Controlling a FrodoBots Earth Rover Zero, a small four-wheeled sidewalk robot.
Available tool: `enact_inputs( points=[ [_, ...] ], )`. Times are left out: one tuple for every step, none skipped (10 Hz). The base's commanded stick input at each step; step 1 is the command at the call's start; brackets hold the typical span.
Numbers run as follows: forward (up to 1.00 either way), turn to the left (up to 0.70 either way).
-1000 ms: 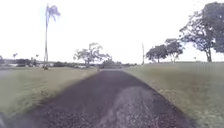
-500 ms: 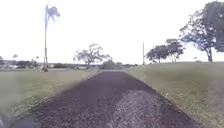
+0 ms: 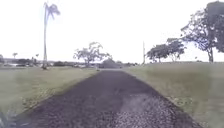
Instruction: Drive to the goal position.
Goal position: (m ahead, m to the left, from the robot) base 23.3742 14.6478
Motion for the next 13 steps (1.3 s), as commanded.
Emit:
enact_inputs(
  points=[
    [0.50,0.00],
    [0.50,0.00],
    [0.50,0.00],
    [0.50,0.00],
    [0.50,0.00],
    [0.50,0.00],
    [0.50,0.00],
    [0.50,0.00],
    [0.50,0.00],
    [0.50,0.00],
    [0.50,-0.21],
    [0.50,-0.50],
    [0.50,-0.50]
  ],
)
